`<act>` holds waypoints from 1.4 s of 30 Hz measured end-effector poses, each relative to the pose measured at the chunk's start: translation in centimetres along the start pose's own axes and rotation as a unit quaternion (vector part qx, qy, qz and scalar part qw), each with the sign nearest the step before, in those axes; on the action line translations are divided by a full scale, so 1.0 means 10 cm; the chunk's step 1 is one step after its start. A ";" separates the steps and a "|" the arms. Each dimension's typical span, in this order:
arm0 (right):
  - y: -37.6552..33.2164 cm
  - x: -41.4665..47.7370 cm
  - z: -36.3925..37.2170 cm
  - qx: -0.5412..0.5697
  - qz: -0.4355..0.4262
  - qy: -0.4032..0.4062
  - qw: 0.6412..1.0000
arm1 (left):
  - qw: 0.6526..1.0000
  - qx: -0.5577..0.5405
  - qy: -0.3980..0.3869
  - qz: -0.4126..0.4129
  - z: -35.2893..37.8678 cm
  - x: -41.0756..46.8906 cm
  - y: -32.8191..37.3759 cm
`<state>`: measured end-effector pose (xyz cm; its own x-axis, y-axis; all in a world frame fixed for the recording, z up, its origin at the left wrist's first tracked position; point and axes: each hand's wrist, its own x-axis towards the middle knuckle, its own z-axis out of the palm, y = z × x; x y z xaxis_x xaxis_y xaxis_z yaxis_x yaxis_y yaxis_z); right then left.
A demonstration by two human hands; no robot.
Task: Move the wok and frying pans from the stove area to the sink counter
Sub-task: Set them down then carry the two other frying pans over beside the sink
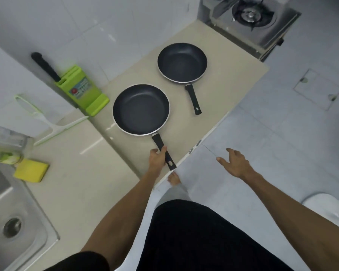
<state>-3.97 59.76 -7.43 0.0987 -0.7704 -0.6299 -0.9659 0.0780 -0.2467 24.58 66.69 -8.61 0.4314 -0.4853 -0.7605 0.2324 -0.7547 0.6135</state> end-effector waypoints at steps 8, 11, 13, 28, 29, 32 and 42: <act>-0.25 0.70 -0.42 0.038 0.008 -0.022 0.999 | 0.975 -0.167 -0.074 -0.126 0.12 0.27 0.21; -0.40 0.92 -0.43 0.032 -0.014 -0.053 0.998 | 0.957 -0.224 -0.080 -0.165 0.19 0.27 0.30; -0.50 1.05 -0.45 0.030 -0.026 -0.078 0.996 | 0.956 -0.237 -0.057 -0.160 0.22 0.27 0.31; -1.47 2.43 -1.01 0.483 0.088 -0.220 0.843 | 0.917 -0.385 -0.027 -0.099 0.09 0.20 0.71; -1.53 2.49 -1.00 0.498 0.097 -0.237 0.828 | 0.915 -0.390 -0.026 -0.099 0.10 0.20 0.75; -1.71 2.65 -0.95 0.570 0.110 -0.267 0.769 | 0.906 -0.411 -0.034 -0.100 0.12 0.22 0.80; -1.64 3.06 -0.90 0.591 0.069 -0.331 0.733 | 0.875 -0.470 -0.056 -0.100 0.18 0.28 0.90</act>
<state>12.73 29.22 -16.05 0.4919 -0.2580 -0.8316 -0.1355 0.9208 -0.3658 26.31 57.75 -5.64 0.2252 -0.4652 -0.8561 0.9303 -0.1584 0.3308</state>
